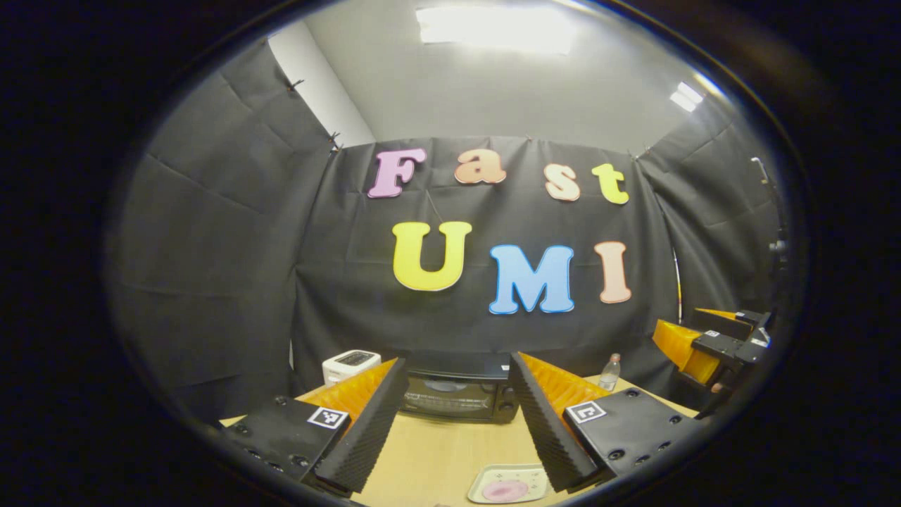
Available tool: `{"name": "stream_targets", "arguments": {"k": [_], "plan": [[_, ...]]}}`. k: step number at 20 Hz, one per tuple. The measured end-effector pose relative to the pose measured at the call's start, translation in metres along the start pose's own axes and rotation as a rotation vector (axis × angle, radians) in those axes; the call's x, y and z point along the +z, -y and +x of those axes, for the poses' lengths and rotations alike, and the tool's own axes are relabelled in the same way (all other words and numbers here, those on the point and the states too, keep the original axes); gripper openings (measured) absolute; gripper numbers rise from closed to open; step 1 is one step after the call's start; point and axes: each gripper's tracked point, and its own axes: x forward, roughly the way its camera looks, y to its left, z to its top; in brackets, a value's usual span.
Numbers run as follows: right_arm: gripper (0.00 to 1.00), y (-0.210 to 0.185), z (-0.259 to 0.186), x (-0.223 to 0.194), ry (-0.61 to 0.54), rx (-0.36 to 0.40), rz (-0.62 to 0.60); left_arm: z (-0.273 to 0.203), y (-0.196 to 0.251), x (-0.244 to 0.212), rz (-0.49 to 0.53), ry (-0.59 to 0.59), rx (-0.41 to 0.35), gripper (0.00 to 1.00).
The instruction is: Open the electric oven with the left hand, put the food in, and close the electric oven.
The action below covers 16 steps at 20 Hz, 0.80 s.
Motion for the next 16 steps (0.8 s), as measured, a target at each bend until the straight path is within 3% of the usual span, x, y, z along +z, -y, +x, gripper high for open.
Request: {"name": "stream_targets", "arguments": {"k": [2,3,8,10,16], "plan": [[0.98,0.004,-0.001,-0.005,-0.006,0.008,0.0,0.008,-0.001,-0.006,0.009,-0.006,0.012,1.0],[0.98,0.004,-0.003,-0.008,-0.01,0.019,0.003,0.014,-0.002,-0.007,0.015,-0.008,0.019,0.91],[0.98,0.007,-0.002,-0.021,-0.024,0.032,-0.003,0.064,-0.011,-0.018,0.05,-0.025,0.022,0.96],[0.97,0.009,0.004,-0.022,-0.022,0.011,-0.012,0.095,-0.016,-0.022,0.061,-0.021,0.008,1.0],[0.97,0.014,0.039,-0.021,0.0,-0.101,-0.019,0.202,-0.025,-0.052,0.045,-0.04,-0.057,0.97]]}}
